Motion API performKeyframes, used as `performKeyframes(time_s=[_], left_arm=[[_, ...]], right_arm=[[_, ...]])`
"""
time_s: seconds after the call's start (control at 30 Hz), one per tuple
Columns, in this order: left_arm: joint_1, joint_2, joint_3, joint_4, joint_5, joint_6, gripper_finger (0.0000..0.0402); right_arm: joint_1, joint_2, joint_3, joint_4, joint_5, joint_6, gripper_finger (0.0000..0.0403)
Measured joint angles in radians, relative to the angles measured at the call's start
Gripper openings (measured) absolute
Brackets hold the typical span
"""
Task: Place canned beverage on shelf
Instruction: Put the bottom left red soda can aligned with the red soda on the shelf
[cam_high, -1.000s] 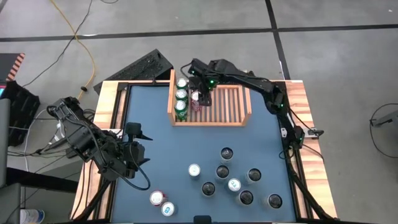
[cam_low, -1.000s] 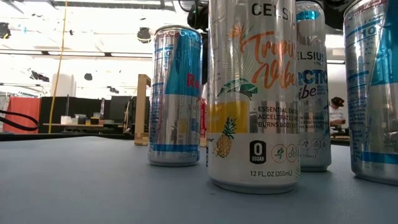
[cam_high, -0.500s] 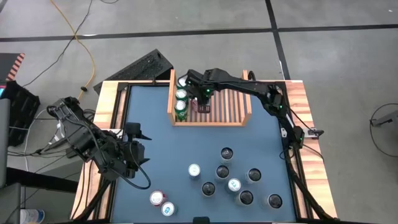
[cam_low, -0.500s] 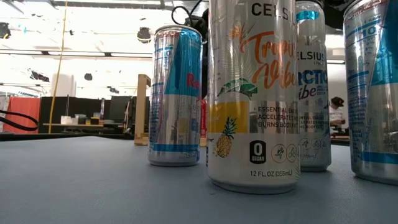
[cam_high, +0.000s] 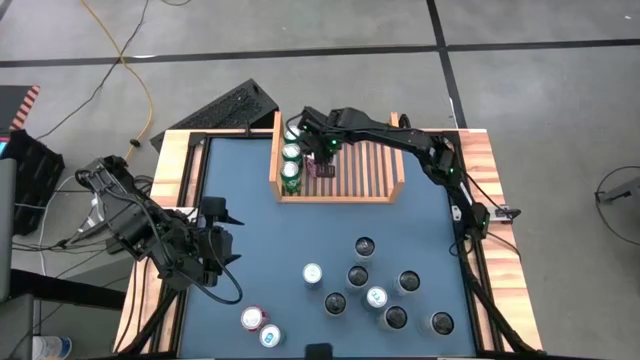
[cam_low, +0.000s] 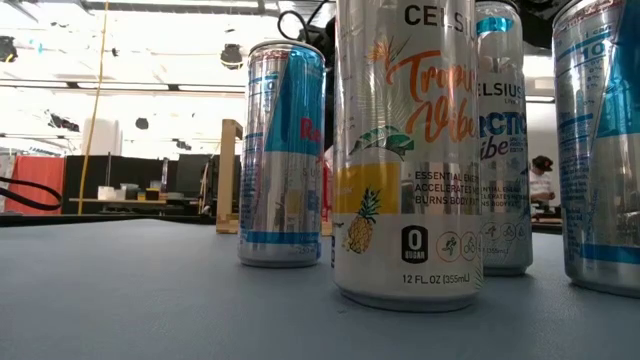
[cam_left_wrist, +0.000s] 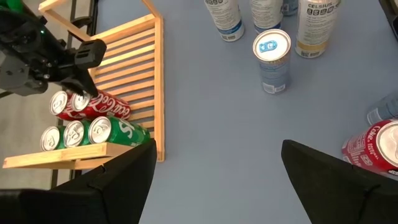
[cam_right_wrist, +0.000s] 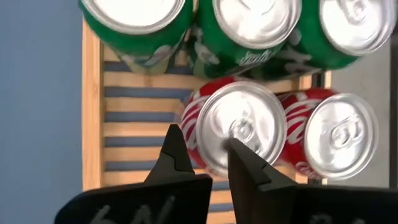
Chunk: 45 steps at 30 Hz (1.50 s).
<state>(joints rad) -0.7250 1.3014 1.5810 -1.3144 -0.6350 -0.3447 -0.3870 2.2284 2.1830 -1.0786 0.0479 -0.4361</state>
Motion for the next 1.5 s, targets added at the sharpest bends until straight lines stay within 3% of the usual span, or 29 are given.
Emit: performKeyframes(time_s=[0.23, 0.43, 0.6, 0.77, 1.03, 1.23, 1.5], left_arm=[[0.000, 0.000, 0.000, 0.003, -0.003, 0.000, 0.0334], [0.000, 0.000, 0.000, 0.003, -0.009, 0.002, 0.0334], [0.000, 0.000, 0.000, 0.004, -0.021, 0.018, 0.0334], [0.000, 0.000, 0.000, 0.005, -0.019, 0.006, 0.0334], [0.006, 0.008, 0.000, 0.000, -0.049, -0.189, 0.0334], [0.005, 0.008, -0.030, -0.009, 0.067, -0.323, 0.0334], [-0.010, 0.009, -0.273, 0.085, 0.276, -0.375, 0.0334]], right_arm=[[0.010, 0.001, 0.025, -0.012, 0.001, -0.010, 0.0038], [0.059, -0.043, 0.149, -0.234, 0.005, 0.068, 0.0038], [0.155, -0.153, 0.155, -0.406, -0.042, 0.210, 0.0038], [0.291, -0.209, 0.150, -0.455, -0.047, 0.282, 0.0046], [0.490, -0.221, 0.150, -0.492, -0.049, 0.362, 0.0112], [0.587, -0.212, 0.150, -0.472, -0.050, 0.448, 0.0166], [0.677, -0.212, 0.150, -0.420, -0.048, 0.627, 0.0193]])
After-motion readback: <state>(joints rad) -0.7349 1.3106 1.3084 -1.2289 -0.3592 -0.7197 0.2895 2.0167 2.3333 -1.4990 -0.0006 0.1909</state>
